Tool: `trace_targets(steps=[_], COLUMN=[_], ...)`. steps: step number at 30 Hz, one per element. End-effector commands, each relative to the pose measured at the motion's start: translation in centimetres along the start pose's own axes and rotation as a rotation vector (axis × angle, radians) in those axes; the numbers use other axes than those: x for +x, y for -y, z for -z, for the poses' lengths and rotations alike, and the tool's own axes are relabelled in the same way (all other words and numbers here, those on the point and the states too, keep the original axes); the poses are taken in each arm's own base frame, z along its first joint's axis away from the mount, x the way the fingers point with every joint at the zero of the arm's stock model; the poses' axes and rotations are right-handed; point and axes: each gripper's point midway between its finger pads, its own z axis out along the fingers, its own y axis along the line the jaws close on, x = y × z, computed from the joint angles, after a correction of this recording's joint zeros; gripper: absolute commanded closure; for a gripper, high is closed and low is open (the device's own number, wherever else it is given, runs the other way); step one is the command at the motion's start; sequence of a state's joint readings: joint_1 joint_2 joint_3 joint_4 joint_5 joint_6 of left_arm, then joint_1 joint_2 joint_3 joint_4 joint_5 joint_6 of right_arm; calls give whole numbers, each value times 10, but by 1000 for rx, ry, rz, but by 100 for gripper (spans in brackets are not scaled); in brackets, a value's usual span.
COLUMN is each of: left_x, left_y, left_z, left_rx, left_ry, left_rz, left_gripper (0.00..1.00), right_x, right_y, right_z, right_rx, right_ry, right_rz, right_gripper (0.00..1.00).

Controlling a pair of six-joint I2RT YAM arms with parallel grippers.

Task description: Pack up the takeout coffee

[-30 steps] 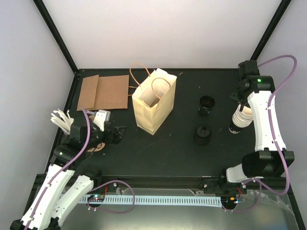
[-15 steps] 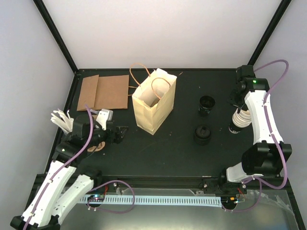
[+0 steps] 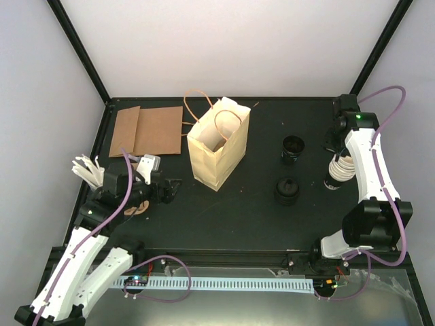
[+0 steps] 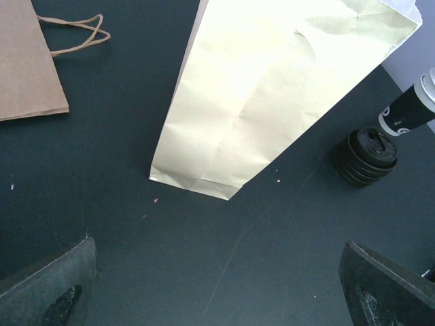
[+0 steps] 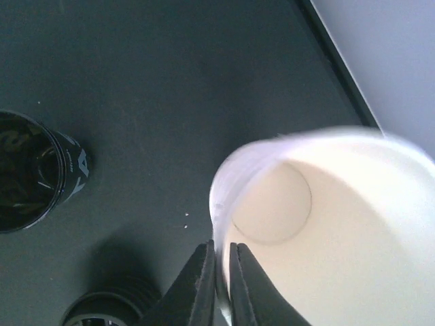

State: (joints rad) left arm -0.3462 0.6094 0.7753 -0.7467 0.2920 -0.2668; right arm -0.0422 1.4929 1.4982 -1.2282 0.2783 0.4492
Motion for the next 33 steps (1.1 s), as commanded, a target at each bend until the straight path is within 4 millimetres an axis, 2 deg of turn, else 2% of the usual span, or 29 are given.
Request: trace_targets(steps=[1,4,15,23,33], left_x=[-5,-5,-5,-5,-5], left_y=[1,0,0,-1,-1], left_z=[0,0,-1,-1,0], left_rx=[3,2,3,-3,-5], left_ry=[15,15,10,14,16], left_rz=[-9,-9,-9,-7,-5], left_gripper=[1,1,1,1,1], right_x=[-6,-7,-15,-23,-18], right_y=[4,9,21,16,12], right_z=[-2,4,27,40,36], right_rx=[23,39,70,75,88], right_ry=[18,32,77,88,65], right_rz=[-10,-15,-27,-9,14], right_gripper=[95,99,99,98,98])
